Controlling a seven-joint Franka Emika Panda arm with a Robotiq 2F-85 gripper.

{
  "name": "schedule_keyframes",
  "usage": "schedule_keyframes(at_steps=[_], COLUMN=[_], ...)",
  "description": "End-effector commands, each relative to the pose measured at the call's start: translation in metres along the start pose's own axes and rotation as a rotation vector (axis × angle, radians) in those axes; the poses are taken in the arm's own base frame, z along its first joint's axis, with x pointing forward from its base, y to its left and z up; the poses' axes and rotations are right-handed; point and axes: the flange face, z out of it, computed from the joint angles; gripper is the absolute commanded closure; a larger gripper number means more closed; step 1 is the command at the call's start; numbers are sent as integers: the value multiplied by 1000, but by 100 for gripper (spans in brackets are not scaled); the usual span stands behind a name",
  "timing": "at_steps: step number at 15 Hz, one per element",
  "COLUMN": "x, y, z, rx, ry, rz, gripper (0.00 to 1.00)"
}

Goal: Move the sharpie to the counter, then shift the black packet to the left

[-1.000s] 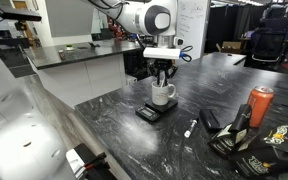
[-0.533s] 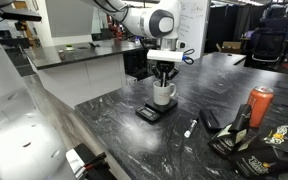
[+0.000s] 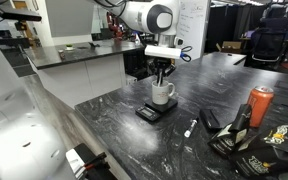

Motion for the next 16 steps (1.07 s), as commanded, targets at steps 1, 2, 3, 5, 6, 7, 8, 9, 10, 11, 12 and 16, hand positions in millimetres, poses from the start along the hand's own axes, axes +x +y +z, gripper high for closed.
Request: schedule_keyframes(at_steps=[1, 2, 3, 5, 6, 7, 8, 9, 10, 11, 12, 16], x=[-17, -22, -27, -35, -39, -47, -54, -61, -70, -81, -91, -133], y=[-12, -16, -19, -23, -25, -23, -22, -18, -10, 2, 16, 83], z=[-38, -51, -67, -98, -113, -131, -144, -156, -164, -163, -159, -115], rx=[-32, -70, -113, -187, -225, -259, -291, -317, -327, -311, -303, -198], ry=[48, 81, 114, 179, 216, 258, 291, 318, 317, 282, 263, 202], rz=[-5, -2, 5, 20, 41, 78, 114, 162, 234, 302, 358, 536], gripper=[97, 97, 97, 97, 97, 97, 97, 97, 97, 97, 97, 97])
